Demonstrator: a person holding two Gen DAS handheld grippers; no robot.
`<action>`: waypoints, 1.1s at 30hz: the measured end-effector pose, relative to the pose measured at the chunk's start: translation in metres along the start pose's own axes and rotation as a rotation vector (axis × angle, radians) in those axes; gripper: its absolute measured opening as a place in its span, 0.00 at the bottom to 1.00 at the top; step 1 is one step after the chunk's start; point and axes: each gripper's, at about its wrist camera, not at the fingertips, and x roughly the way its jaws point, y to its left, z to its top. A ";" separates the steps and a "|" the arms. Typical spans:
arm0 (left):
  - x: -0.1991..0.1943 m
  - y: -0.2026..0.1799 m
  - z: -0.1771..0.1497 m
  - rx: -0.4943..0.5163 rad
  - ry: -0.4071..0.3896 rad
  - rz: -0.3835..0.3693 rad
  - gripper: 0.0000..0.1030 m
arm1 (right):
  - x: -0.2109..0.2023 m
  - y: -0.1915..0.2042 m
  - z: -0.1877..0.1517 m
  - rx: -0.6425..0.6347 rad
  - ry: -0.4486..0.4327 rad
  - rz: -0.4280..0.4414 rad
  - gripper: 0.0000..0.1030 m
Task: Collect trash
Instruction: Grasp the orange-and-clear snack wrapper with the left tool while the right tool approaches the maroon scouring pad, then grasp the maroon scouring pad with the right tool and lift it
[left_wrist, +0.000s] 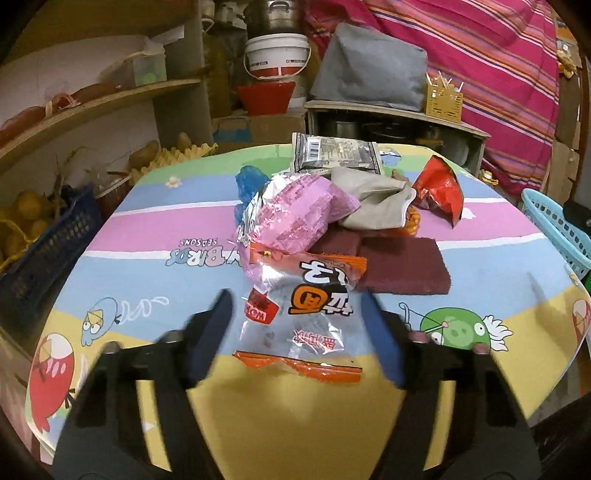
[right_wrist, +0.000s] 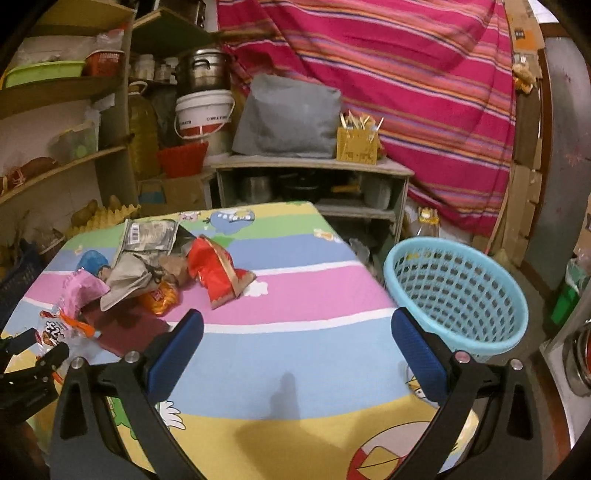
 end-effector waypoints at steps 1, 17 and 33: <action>0.002 0.001 0.000 0.004 0.011 -0.006 0.51 | 0.001 0.002 -0.001 0.001 0.004 0.000 0.96; -0.036 0.055 0.016 -0.024 -0.078 0.008 0.41 | 0.007 0.100 -0.014 -0.079 0.034 0.073 0.96; -0.025 0.122 0.012 -0.127 -0.083 0.075 0.41 | 0.051 0.183 -0.038 -0.153 0.191 0.087 0.96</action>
